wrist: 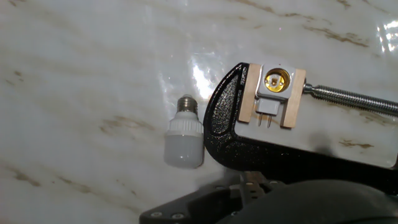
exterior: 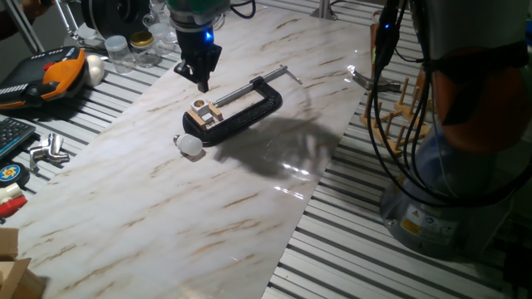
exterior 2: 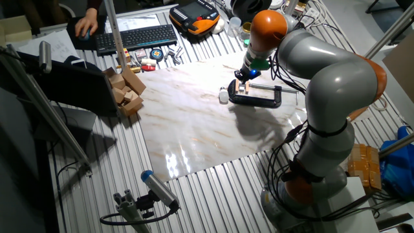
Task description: Take out the light bulb by rotating it
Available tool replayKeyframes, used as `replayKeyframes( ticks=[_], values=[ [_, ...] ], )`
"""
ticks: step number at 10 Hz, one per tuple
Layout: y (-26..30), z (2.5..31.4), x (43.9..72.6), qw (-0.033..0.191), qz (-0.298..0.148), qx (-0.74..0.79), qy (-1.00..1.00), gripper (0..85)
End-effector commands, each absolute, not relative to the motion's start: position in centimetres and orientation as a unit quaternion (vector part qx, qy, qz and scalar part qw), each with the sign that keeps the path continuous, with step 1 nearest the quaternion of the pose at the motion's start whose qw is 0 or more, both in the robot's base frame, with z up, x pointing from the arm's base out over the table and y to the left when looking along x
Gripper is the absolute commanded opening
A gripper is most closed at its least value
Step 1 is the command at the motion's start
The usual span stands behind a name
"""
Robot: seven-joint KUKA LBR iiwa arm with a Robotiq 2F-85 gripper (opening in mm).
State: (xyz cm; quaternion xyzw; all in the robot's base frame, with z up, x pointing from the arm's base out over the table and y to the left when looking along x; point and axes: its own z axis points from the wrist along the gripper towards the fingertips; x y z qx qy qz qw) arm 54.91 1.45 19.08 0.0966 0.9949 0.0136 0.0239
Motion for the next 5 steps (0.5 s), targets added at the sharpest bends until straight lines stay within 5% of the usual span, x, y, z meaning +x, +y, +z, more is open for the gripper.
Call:
replayKeyframes(
  ticks=[1,5],
  values=[
    [1.52,19.21,54.70,0.024,0.013,0.098,0.995,0.0],
    [1.60,19.15,54.62,0.018,0.015,0.096,0.995,0.0]
  ],
)
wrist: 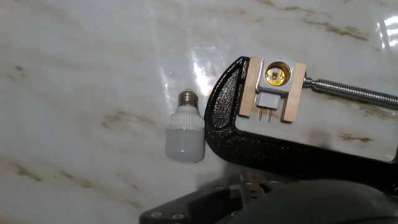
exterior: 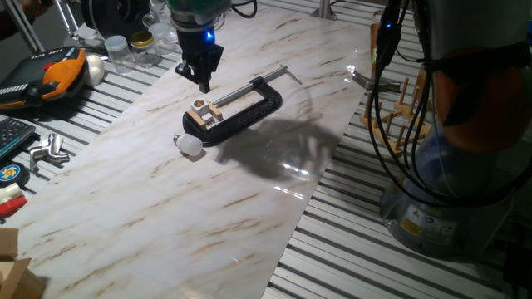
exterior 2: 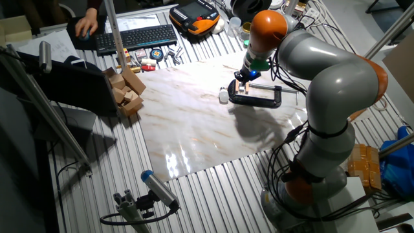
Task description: Take out the light bulb by rotating it
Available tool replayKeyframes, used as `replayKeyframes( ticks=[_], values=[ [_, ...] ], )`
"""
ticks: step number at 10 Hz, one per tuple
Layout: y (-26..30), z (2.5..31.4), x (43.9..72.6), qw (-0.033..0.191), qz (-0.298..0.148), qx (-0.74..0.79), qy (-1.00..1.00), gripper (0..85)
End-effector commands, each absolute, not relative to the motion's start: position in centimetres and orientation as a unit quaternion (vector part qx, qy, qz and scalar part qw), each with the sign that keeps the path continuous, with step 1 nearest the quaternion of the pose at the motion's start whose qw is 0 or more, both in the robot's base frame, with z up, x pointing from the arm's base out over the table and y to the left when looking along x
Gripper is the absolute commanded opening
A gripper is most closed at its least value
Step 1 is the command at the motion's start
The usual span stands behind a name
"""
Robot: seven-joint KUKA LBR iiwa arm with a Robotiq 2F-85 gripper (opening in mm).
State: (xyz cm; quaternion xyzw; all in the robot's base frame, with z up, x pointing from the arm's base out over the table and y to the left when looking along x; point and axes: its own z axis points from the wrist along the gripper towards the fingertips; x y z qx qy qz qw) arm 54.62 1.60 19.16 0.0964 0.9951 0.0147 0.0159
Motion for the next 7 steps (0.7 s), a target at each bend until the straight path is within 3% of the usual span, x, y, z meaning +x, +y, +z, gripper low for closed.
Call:
replayKeyframes(
  ticks=[1,7],
  values=[
    [1.64,19.13,54.60,0.014,0.015,0.097,0.995,0.0],
    [2.00,19.06,54.81,0.019,0.010,0.092,0.996,0.0]
  ],
)
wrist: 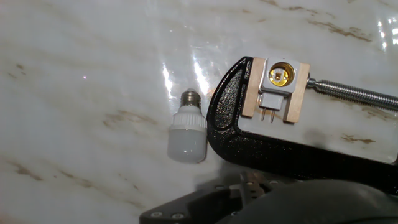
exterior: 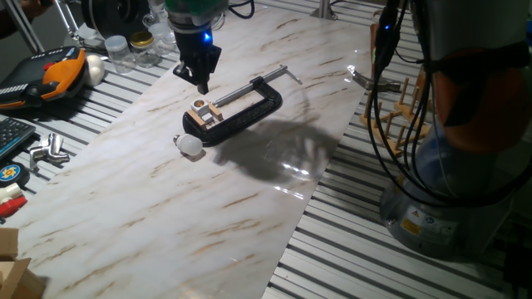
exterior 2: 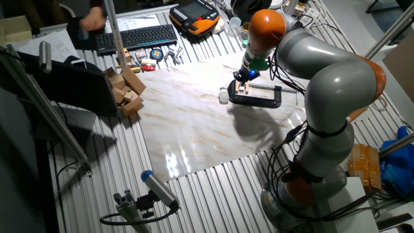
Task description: Take out the light bulb by rotating it
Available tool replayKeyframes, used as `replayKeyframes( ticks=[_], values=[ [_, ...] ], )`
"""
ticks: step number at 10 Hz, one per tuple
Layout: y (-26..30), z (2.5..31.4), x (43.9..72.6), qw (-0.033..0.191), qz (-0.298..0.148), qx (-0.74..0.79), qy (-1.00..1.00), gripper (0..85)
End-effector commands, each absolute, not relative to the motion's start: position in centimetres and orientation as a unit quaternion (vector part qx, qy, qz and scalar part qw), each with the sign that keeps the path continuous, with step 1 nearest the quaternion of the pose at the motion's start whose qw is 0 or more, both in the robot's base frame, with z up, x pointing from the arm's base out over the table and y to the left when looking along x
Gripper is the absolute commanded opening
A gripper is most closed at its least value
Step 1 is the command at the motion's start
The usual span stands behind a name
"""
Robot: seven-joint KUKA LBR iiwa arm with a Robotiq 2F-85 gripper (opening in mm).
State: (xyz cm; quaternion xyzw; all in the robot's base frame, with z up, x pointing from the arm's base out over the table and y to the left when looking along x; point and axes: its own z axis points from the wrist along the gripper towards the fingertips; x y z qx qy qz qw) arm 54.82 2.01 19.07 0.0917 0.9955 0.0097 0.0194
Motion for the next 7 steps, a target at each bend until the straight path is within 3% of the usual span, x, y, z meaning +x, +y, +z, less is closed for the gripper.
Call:
replayKeyframes(
  ticks=[1,7],
  values=[
    [2.11,19.06,54.80,0.019,0.012,0.092,0.996,0.0],
    [2.48,19.15,55.09,0.019,0.008,0.096,0.995,0.0]
  ],
)
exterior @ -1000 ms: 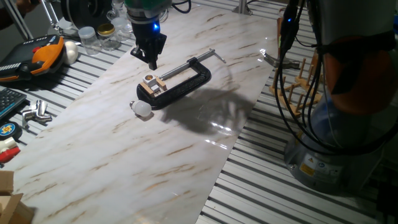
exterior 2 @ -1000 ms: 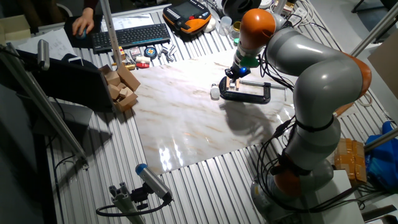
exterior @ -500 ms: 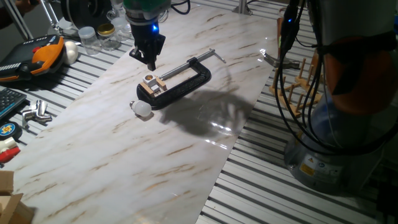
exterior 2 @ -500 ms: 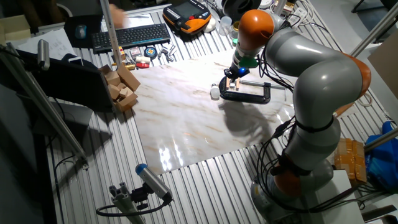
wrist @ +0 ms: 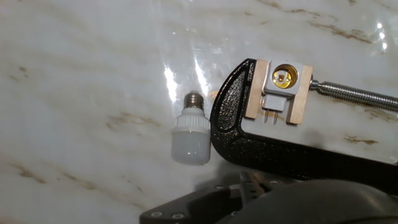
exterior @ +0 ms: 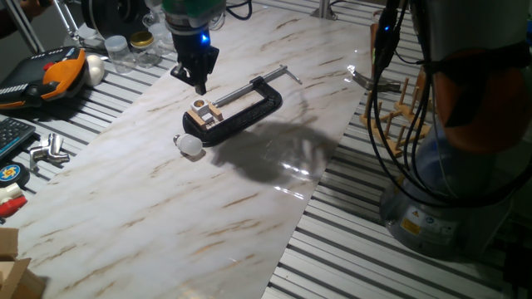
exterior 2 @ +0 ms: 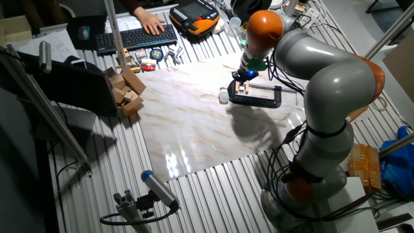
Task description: Take out the light bulb by rotating it
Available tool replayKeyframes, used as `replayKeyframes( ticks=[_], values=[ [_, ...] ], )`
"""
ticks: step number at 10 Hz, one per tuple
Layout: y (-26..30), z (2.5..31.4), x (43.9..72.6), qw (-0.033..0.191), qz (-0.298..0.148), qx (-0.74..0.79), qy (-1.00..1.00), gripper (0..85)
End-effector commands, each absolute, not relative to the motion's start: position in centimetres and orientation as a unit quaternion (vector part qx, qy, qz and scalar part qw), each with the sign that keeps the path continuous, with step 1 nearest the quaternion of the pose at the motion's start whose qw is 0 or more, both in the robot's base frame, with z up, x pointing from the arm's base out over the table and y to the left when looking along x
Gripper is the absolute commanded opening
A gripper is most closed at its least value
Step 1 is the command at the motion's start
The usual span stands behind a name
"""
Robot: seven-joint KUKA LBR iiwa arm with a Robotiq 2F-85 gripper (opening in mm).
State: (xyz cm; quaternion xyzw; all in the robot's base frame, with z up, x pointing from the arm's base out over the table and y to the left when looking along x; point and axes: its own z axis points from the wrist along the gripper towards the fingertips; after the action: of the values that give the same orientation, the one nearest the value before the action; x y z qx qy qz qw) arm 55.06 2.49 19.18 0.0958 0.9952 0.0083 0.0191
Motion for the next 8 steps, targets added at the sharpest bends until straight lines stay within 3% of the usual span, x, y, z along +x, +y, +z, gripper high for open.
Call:
replayKeyframes(
  ticks=[1,8],
  values=[
    [2.51,19.24,55.02,0.019,0.009,0.097,0.995,0.0],
    [2.61,19.46,55.23,0.014,0.005,0.101,0.995,0.0]
  ],
)
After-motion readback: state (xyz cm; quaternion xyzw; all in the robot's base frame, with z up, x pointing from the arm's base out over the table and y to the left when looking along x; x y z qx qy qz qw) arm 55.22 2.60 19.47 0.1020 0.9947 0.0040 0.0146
